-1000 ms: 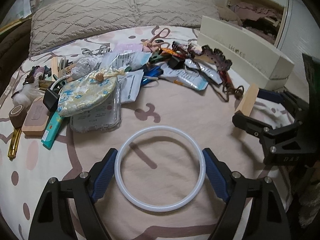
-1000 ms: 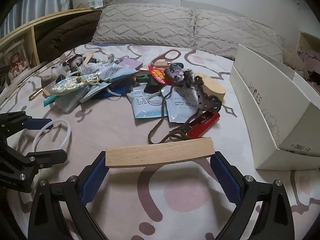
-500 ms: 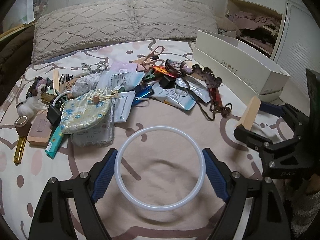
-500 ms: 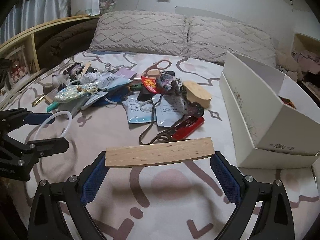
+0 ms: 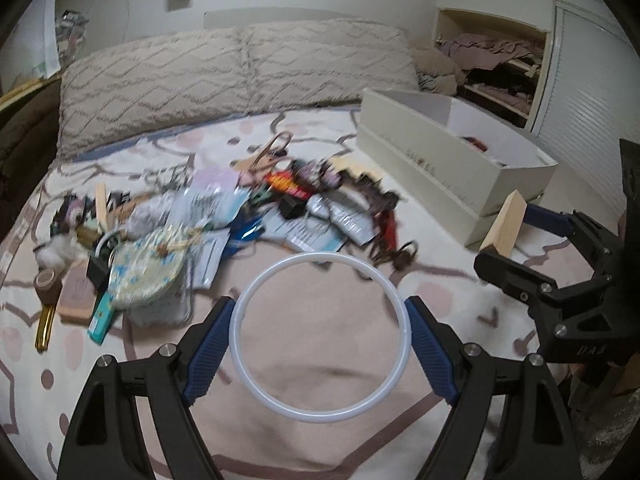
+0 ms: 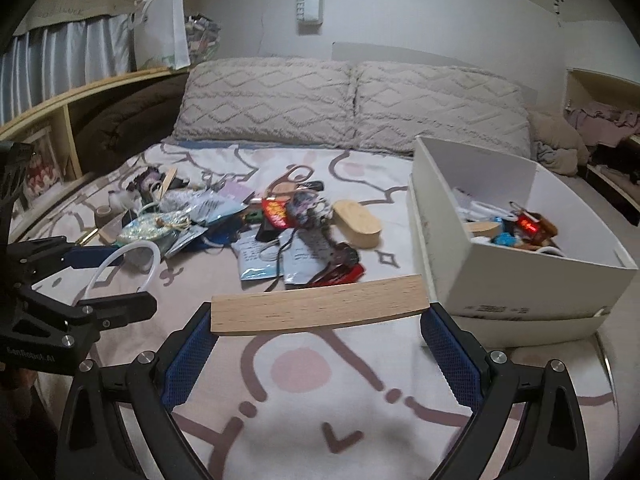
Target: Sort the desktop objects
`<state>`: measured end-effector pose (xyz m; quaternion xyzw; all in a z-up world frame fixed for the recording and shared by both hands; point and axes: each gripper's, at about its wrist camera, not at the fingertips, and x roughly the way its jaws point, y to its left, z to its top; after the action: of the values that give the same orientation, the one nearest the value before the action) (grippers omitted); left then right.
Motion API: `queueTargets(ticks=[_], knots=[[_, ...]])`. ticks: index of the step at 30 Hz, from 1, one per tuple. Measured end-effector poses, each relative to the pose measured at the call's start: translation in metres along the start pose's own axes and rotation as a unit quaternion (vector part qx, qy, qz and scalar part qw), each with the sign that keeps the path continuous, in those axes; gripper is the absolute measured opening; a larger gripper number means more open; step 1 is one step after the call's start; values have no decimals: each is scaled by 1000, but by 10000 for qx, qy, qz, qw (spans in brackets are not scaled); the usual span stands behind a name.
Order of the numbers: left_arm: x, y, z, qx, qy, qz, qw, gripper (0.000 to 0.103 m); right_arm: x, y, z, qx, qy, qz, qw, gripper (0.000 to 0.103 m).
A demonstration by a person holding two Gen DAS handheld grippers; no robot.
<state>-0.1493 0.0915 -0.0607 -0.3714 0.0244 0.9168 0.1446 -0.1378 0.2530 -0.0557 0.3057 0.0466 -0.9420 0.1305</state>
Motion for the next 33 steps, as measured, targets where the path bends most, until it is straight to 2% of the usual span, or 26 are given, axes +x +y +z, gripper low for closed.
queueTargets(ticks=[11, 20, 26, 33], knots=[[0, -41, 21, 207, -143, -226, 9994, 84, -36, -42, 9, -35, -260, -127, 9996, 100], [10, -82, 56, 487, -339, -500, 9970, 84, -62, -89, 29, 10, -503, -387, 9980, 100], [18, -103, 77, 584, -451, -648, 9952, 84, -66, -124, 47, 134, -560, -625, 9964, 100], [31, -124, 102, 660, -535, -787, 9933, 84, -60, -158, 67, 362, -564, -696, 9953, 100]])
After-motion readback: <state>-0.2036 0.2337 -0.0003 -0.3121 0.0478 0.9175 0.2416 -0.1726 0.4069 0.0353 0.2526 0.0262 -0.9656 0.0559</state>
